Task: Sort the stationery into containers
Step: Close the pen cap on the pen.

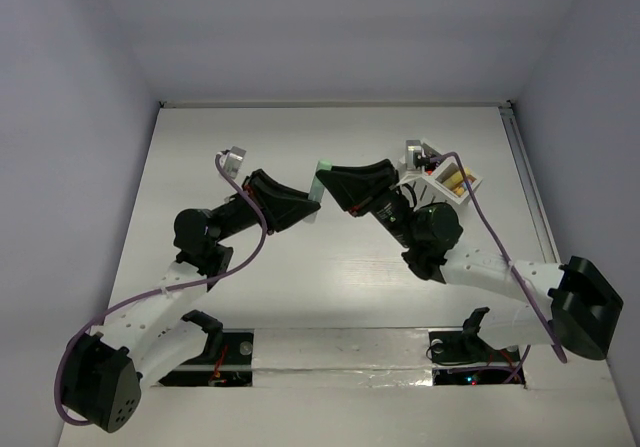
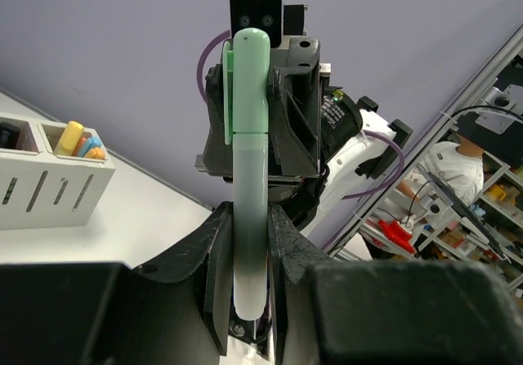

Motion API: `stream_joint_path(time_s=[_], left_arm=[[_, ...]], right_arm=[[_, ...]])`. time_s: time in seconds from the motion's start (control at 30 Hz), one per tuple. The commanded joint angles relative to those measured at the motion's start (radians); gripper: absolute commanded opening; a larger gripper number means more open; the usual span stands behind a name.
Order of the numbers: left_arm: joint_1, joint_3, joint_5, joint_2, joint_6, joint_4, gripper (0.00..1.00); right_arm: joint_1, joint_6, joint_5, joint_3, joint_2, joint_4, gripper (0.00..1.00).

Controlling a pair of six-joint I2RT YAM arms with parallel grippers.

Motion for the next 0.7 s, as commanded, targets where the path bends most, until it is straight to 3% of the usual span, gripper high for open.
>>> stream_joint_path(time_s=[0.0, 0.37, 0.53, 0.67], left_arm=[[0.017, 0.115, -0.237, -0.038, -0.006, 0.272, 0.0], [0.017, 0.216, -0.223, -0.009, -0.009, 0.259, 0.0], [0.017, 0.264, -0.228, -0.037, 0.045, 0.163, 0.0], [0.017, 0.261, -0.199, -0.055, 0.057, 0.094, 0.0]], right_arm=[[0.058, -0.067, -0.179, -0.069, 0.03, -0.344, 0.0], [0.158, -0.034, -0.121, -0.149, 0.13, -0.365, 0.0], [0.2, 0.005, -0.084, -0.199, 0.167, -0.302, 0.0], [0.2, 0.011, 0.029, -0.215, 0.103, -0.329, 0.0]])
